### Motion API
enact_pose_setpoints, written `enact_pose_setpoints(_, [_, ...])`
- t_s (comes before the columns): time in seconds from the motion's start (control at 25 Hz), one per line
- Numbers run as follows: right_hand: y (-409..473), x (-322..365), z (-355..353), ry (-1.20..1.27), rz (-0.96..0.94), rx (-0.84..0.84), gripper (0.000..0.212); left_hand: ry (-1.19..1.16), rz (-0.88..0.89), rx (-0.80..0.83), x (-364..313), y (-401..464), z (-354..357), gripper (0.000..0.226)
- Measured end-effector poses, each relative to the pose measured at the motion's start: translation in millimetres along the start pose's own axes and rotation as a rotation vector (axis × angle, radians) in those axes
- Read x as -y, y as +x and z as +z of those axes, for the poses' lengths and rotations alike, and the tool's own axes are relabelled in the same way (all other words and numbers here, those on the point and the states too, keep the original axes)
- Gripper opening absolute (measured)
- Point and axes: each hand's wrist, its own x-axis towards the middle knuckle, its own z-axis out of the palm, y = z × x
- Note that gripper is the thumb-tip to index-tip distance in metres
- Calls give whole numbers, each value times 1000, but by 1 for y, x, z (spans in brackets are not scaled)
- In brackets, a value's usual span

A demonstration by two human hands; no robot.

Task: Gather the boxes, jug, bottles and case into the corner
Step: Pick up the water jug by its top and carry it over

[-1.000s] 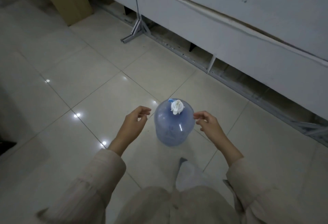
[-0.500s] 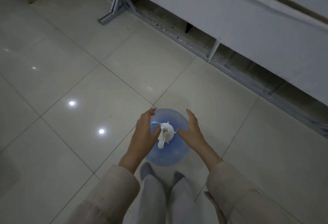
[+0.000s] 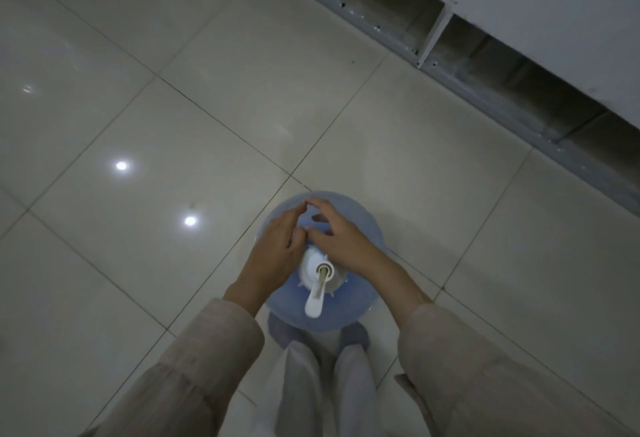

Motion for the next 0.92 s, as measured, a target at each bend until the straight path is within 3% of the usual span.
enact_pose_setpoints(0.16, [-9, 7, 9, 74, 118, 36, 42, -124, -12, -28, 0, -15, -3, 27])
enact_pose_setpoints(0.4, [-32, 9, 5, 26, 52, 149, 50, -164, 51, 25, 13, -45, -7, 32])
enact_pose_setpoints(0.72, [-42, -4, 22, -113, -75, 17, 68, -142, 117, 15, 17, -64, 5, 52])
enact_pose_setpoints(0.92, [-53, 0, 46, -232, -84, -78, 58, -112, 186, -24, 26, -80, 4, 54])
